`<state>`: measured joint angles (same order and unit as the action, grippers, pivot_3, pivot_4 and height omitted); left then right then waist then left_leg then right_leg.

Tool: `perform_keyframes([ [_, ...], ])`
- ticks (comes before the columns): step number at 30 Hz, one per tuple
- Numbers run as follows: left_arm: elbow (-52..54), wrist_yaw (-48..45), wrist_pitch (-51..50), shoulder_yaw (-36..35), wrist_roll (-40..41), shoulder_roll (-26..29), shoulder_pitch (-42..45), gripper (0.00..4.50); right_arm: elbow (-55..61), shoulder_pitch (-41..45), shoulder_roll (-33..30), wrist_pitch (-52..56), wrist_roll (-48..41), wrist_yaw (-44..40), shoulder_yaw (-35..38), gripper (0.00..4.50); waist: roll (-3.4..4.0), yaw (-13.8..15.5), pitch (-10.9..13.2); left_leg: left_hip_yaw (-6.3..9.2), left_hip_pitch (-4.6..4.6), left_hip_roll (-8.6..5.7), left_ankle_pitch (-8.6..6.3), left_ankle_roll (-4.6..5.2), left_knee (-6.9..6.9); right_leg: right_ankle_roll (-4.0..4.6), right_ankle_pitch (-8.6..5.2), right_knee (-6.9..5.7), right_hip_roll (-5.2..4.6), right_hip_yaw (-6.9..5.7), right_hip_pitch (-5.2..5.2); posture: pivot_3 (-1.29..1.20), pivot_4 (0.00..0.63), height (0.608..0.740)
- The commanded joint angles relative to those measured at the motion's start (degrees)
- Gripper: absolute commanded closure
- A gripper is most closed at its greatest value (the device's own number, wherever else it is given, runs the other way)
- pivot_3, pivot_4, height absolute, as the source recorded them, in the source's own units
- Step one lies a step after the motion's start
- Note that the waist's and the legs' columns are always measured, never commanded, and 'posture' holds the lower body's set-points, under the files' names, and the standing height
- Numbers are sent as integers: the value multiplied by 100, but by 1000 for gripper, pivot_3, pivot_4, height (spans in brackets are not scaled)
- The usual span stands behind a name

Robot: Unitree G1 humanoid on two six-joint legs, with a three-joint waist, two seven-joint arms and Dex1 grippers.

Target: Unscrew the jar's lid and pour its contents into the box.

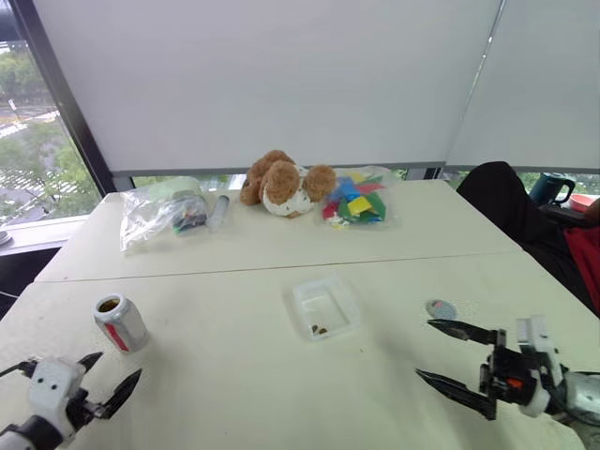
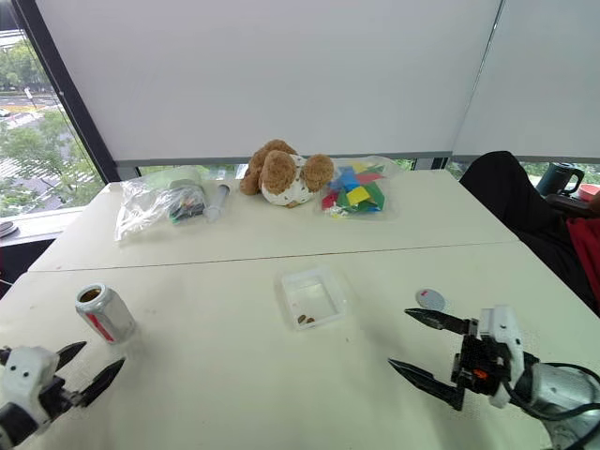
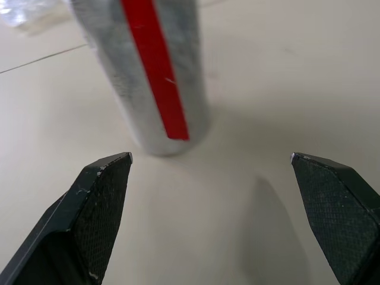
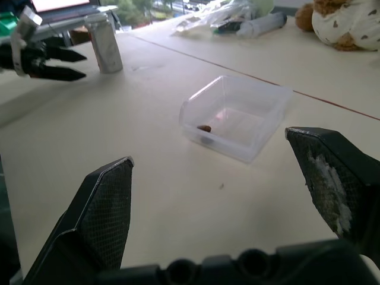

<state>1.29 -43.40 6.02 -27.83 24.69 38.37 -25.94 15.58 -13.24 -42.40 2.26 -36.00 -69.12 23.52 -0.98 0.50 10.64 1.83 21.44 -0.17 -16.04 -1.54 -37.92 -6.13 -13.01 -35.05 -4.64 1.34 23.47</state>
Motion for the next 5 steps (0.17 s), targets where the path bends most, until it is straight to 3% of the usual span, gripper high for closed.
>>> perform_keyframes([
  [1,362,-627,985,-498,-517,403,-583,87,32,-220,-285,-35,-243,-363,584,0,0,-1,0,-1,1,0,-4,-2,0,2,-1,1,-1,1,1,0,150,740],
  [5,759,-1177,1017,-731,-179,581,-1036,87,-324,-452,-527,-267,-114,-861,930,0,4,20,-2,-10,8,-1,-10,-4,2,2,-4,12,-11,5,4,0,150,740],
])
